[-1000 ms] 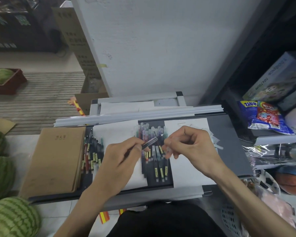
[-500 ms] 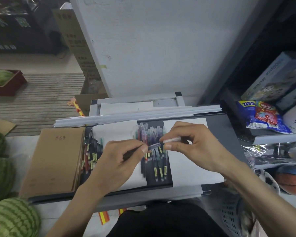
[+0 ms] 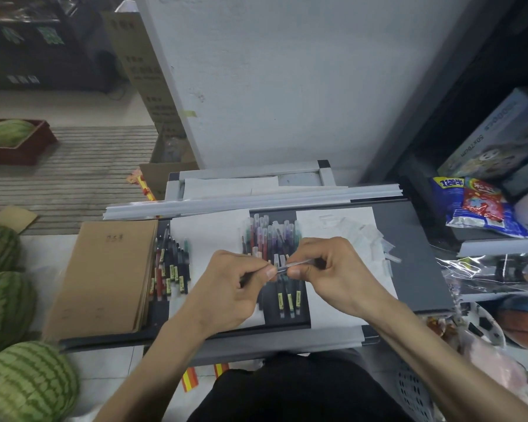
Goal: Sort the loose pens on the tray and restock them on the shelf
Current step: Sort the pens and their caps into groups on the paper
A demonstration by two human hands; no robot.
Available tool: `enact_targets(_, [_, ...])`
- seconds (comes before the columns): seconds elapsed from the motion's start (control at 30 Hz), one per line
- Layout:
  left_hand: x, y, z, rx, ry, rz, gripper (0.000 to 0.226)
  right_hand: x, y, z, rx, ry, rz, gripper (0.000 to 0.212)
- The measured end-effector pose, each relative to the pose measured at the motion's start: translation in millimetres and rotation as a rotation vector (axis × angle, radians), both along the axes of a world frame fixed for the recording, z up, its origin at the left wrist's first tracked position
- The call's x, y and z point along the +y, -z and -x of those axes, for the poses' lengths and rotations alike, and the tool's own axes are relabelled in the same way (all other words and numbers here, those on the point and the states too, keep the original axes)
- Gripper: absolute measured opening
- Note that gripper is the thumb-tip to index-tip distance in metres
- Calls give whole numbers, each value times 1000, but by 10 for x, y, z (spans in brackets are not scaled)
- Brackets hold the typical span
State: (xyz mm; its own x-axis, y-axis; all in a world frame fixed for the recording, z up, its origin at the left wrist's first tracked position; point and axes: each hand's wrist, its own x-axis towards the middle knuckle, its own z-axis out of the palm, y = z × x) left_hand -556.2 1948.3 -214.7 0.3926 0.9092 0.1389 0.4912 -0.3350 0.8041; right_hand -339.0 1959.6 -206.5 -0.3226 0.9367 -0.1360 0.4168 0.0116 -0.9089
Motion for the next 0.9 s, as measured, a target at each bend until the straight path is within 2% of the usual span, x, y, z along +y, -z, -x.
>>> enact_targets(0.17, [-14, 151, 26, 17, 47, 98, 43, -21, 205, -64, 17, 3, 86, 11])
enact_targets(0.37, [-39, 484, 20, 90, 71, 278, 35, 44, 423, -63, 208, 66, 321, 7])
enact_targets(0.5, [-82, 719, -67, 127, -62, 389, 30, 11, 676, 81, 162, 137, 370, 9])
enact_targets(0.63, [-11, 974, -114, 217, -243, 480, 26, 32, 973, 56, -65, 183, 357, 14])
enact_targets(0.73, [93, 1138, -119, 260, -339, 535, 20, 50, 1139, -135, -366, 155, 283, 16])
enact_targets(0.8, [163, 1193, -145, 301, -356, 549, 24, 83, 1224, -333, -583, 175, 224, 17])
enact_targets(0.9, [223, 1231, -252, 465, -367, 511, 30, 175, 1267, -570, -703, 261, 196, 20])
